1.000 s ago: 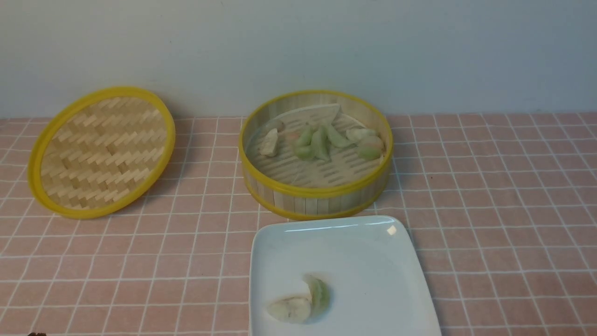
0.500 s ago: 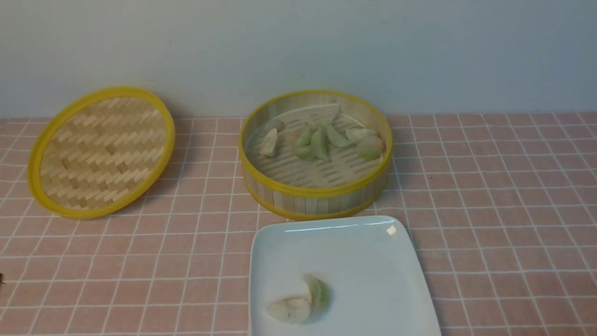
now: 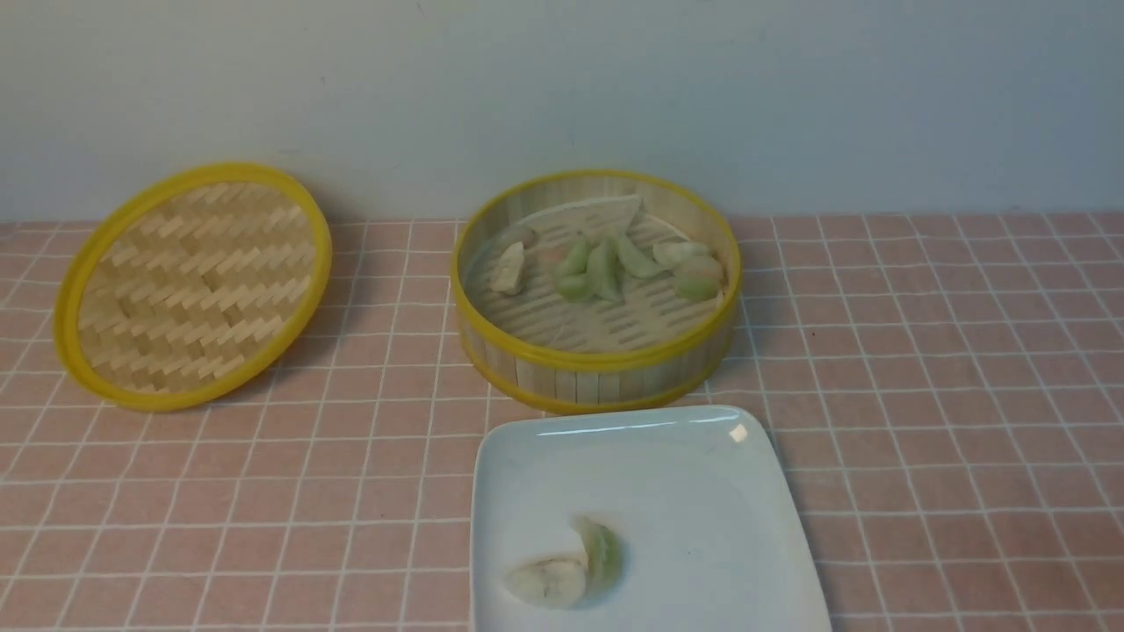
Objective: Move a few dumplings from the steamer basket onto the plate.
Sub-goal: Use the left arm to grab a dumpling from the steamer
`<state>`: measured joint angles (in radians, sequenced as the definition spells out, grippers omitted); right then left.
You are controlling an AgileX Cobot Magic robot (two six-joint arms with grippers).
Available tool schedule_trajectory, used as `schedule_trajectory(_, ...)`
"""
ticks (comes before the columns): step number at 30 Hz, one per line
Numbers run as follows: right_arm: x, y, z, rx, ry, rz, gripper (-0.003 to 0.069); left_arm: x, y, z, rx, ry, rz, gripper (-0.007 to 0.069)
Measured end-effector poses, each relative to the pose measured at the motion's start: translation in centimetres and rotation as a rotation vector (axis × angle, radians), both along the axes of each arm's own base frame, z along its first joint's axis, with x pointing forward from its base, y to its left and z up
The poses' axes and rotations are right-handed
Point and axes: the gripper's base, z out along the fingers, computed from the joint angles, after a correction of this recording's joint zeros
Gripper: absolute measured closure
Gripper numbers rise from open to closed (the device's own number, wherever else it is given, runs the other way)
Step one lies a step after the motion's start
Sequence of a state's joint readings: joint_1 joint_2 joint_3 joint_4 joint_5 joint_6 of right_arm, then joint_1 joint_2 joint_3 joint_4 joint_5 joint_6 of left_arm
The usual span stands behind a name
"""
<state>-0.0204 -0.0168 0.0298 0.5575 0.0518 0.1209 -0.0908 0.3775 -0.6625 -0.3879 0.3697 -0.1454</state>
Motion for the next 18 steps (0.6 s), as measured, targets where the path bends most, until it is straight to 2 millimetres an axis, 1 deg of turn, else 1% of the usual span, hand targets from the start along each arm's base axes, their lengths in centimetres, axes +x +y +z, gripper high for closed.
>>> schedule_trajectory(2, -0.1, -0.4, 0.4, 0.115, -0.055, -0.026, 0.0673, 2.2, -0.8, 1.2, 0.120, 0.204, -0.078, 0.0631)
schedule_trajectory(3, -0.1, -0.6, 0.6, 0.164, -0.077, -0.039, 0.0673, 3.7, -1.3, 1.1, 0.188, 0.332, -0.130, 0.0631)
schedule_trajectory(5, -0.2, -0.8, 0.7, 0.238, -0.103, -0.056, 0.0673, 6.8, -1.9, 1.1, 0.311, 0.530, -0.232, 0.0631)
schedule_trajectory(7, -0.2, -0.9, 0.8, 0.265, -0.111, -0.061, 0.0673, 8.3, -2.2, 1.1, 0.359, 0.604, -0.278, 0.0631)
schedule_trajectory(8, -0.3, -1.1, 0.9, 0.299, -0.127, -0.074, 0.0673, 11.0, -2.6, 0.2, 0.414, 0.715, -0.343, 0.0631)
schedule_trajectory(9, -0.3, -1.1, 0.9, 0.304, -0.128, -0.075, 0.0673, 13.0, -2.8, -0.8, 0.443, 0.782, -0.381, 0.0631)
schedule_trajectory(10, -0.2, -1.0, 0.9, 0.302, -0.122, -0.067, 0.0673, 14.3, -2.9, -1.5, 0.452, 0.824, -0.400, 0.0631)
schedule_trajectory(11, -0.2, -0.6, 1.2, 0.285, -0.095, -0.023, 0.0673, 15.8, -3.2, -2.2, 0.472, 0.856, -0.425, 0.0631)
schedule_trajectory(12, -0.3, -0.2, 1.7, 0.255, -0.073, 0.019, 0.0673, 16.7, -3.4, -2.7, 0.484, 0.874, -0.437, 0.0631)
schedule_trajectory(13, -0.4, 0.4, 2.8, 0.193, -0.043, 0.080, 0.0673, 18.5, -3.9, -3.8, 0.513, 0.914, -0.461, 0.0631)
schedule_trajectory(14, -0.6, 1.1, 4.4, 0.104, -0.001, 0.146, 0.0673, 19.7, -4.4, -4.5, 0.543, 0.933, -0.481, 0.0631)
schedule_trajectory(15, -0.6, 1.4, 5.2, 0.057, 0.026, 0.176, 0.0673, 20.1, -4.8, -4.6, 0.562, 0.932, -0.490, 0.0631)
schedule_trajectory(16, -0.5, 1.8, 6.4, 0.001, 0.068, 0.216, 0.0673, 21.2, -5.5, -5.0, 0.593, 0.937, -0.506, 0.0631)
schedule_trajectory(17, -0.4, 2.4, 8.4, -0.095, 0.144, 0.277, 0.0673, 22.8, -6.6, -5.4, 0.630, 0.932, -0.524, 0.0631)
schedule_trajectory(18, 0.1, 2.7, 9.8, -0.158, 0.216, 0.315, 0.0673, 24.0, -7.5, -5.5, 0.655, 0.921, -0.535, 0.0631)
